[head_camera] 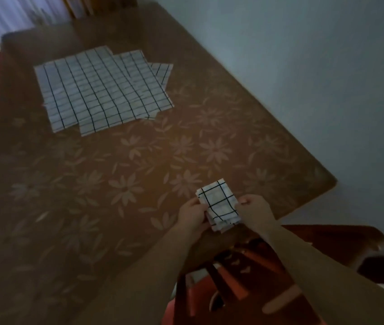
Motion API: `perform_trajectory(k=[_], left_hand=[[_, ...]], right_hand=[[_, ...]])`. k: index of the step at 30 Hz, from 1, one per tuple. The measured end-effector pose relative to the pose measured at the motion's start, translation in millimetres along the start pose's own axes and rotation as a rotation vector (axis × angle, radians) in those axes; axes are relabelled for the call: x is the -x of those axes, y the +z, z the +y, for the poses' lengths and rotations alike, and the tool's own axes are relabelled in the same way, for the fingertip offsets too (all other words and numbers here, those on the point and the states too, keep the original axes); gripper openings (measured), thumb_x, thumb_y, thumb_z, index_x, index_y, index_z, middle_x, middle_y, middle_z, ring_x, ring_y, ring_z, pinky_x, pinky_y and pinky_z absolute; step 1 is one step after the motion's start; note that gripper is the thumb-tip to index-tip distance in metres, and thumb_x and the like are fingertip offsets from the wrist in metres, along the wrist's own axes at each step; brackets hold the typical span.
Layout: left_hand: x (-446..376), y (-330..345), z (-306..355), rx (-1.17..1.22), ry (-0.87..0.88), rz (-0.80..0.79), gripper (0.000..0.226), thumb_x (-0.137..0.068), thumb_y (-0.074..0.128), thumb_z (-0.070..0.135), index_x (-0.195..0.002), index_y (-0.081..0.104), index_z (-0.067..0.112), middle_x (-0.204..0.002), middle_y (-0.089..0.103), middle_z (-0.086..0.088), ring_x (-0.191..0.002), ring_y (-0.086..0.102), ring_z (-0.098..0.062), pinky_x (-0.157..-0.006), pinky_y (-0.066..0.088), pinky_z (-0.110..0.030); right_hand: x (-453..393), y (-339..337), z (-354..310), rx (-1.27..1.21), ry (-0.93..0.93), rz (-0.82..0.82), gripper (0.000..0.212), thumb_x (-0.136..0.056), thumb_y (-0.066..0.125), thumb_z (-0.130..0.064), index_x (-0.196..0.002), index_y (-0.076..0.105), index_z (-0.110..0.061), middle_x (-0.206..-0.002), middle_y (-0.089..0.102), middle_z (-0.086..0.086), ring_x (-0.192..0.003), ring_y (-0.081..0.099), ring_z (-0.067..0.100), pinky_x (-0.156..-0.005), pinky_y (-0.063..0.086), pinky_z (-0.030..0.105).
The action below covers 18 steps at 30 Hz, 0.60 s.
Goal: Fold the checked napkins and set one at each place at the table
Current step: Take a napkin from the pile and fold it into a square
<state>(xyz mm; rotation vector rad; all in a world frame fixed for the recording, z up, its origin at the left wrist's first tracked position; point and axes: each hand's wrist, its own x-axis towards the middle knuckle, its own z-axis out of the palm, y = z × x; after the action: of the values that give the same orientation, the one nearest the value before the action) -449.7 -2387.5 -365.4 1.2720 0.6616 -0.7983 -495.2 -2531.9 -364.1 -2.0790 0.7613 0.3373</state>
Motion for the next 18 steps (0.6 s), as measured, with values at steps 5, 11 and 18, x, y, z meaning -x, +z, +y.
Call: perform_trajectory(k=[5,11,18], left_hand=[[-21,5,-1,-0.015,-0.006,0.081,0.016,-0.094,0.054,-0.005,-0.097,0.068,0.002,-0.096,0.070,-0.016,-0.082,0.067,-0.027,-0.060,0.056,-0.035],[-27,-13,0,-0.105,0.116,0.140,0.017,-0.089,0.058,-0.006,-0.100,0.065,0.005,-0.091,0.071,-0.012,-0.082,0.068,-0.026,-0.065,0.059,-0.034],[19,-71,41,-0.801,0.570,0.201,0.041,-0.091,0.060,0.025,-0.132,0.056,0.022,-0.123,0.063,0.004,-0.108,0.059,-0.012,-0.093,0.044,-0.022]], right_hand=[[-21,0,4,0.149,-0.084,-0.014,0.038,-0.084,0.054,-0.005,-0.058,0.028,-0.015,-0.055,0.029,0.001,-0.051,0.026,0.015,-0.048,0.022,0.027],[-18,-3,6,0.319,-0.120,0.032,0.023,-0.091,0.049,-0.019,-0.070,0.041,-0.012,-0.070,0.044,0.002,-0.060,0.040,0.015,-0.053,0.032,0.029],[24,9,-43,0.657,-0.314,0.106,0.041,-0.095,0.045,-0.042,-0.131,0.046,-0.023,-0.124,0.052,-0.002,-0.110,0.053,0.016,-0.090,0.048,0.029]])
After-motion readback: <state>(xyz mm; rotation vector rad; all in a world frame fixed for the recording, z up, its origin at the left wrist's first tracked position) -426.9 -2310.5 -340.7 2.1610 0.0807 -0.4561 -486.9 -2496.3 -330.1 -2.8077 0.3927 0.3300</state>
